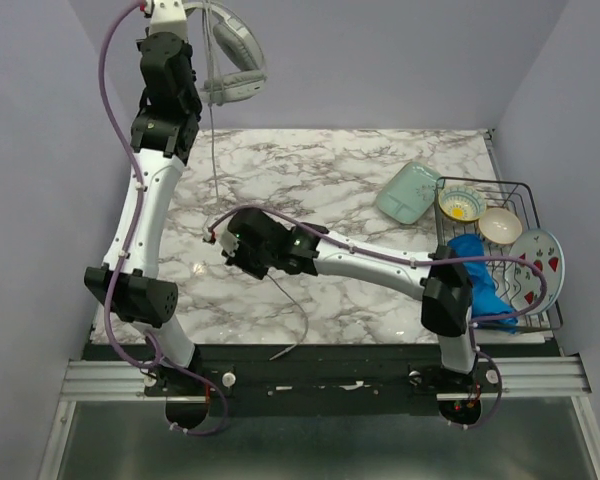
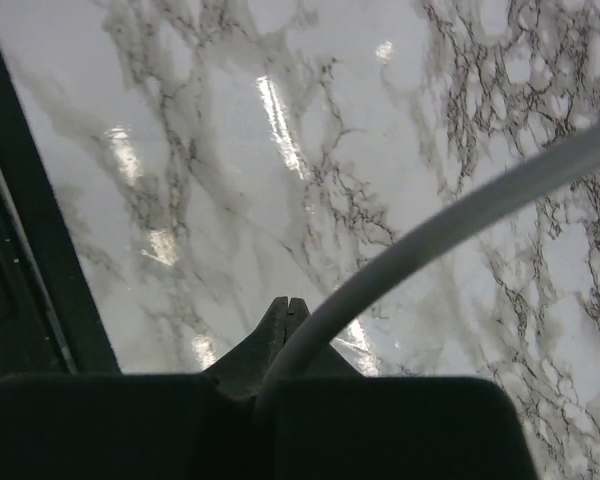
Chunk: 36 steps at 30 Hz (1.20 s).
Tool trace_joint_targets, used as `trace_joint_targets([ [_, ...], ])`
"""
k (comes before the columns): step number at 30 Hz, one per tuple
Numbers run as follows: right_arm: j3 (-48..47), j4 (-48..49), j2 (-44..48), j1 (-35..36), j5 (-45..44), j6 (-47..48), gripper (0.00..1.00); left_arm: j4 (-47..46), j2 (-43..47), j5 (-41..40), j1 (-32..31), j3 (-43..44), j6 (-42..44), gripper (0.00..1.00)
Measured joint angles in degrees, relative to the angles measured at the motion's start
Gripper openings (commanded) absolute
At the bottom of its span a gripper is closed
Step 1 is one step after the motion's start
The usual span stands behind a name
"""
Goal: Wrap the headphones
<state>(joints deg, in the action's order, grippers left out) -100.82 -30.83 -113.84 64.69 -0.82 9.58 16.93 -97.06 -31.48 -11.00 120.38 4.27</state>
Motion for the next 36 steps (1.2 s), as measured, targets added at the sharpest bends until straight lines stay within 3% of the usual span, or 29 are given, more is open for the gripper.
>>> trace_joint_targets([
  [4,0.0,-1.53,4.37,3.78,-2.45,0.33,0.01,-9.75,-0.5,-3.19,0.02,-8.9,9.99,0.0],
  [10,1.49,-2.32,17.77,2.36,-7.56,0.42,0.01,-23.78,-0.7,-4.42,0.02,-22.8,23.56,0.0],
  [17,1.49,-2.82,26.38,-2.01,-14.05,1.27,0.01,-31.5,0.46,-1.27,-0.96,-35.82,30.77,0.0],
  [27,0.9,-4.07,27.06,-17.18,-17.16,1.09,0.01,-26.69,12.63,10.62,-4.37,-51.49,32.83,0.0],
  [36,-7.69,-3.74,24.02,-23.02,-15.65,1.62,0.01,-12.39,23.23,22.34,-12.41,-55.23,30.03,0.0],
])
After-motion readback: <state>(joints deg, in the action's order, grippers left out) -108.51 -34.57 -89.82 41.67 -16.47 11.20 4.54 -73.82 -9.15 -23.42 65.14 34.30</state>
